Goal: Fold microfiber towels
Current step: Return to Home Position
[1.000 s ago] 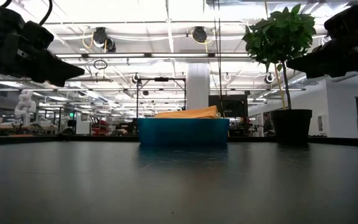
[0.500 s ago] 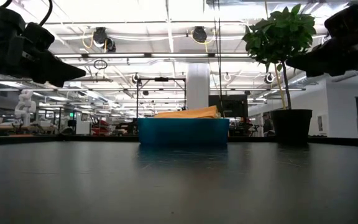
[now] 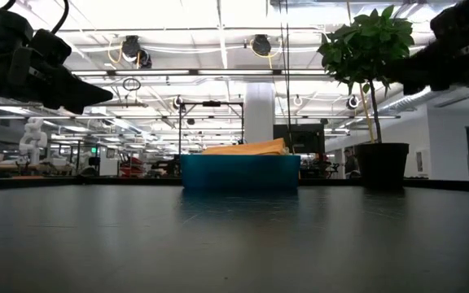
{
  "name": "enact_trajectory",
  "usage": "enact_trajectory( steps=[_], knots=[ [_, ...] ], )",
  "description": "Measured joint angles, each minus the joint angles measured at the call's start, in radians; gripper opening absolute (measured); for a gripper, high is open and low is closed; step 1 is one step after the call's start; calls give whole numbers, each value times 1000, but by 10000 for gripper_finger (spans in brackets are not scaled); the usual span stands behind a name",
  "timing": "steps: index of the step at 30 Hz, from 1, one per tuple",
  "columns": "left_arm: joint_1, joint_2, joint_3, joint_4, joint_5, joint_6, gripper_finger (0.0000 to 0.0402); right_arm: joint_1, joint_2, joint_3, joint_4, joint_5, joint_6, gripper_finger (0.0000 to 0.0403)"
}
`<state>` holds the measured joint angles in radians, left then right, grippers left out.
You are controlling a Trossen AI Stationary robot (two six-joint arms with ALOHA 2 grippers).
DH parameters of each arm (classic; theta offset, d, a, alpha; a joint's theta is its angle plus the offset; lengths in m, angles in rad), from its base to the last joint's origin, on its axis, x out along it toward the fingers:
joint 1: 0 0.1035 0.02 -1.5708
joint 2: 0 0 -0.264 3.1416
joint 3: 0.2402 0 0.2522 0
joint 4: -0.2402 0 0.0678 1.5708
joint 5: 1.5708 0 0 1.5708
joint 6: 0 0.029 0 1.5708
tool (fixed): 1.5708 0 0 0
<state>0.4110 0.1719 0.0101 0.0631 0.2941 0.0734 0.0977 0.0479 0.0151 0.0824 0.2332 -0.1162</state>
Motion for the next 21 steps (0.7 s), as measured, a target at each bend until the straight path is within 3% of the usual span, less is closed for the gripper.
enact_trajectory(
  steps=[6,21],
  knots=[
    [0,0,0,2,0,0,37,-73,-42,0,106,1,1,0],
    [0,7,1,1,-8,0,37,-164,-45,0,118,1,0,0]
  ],
)
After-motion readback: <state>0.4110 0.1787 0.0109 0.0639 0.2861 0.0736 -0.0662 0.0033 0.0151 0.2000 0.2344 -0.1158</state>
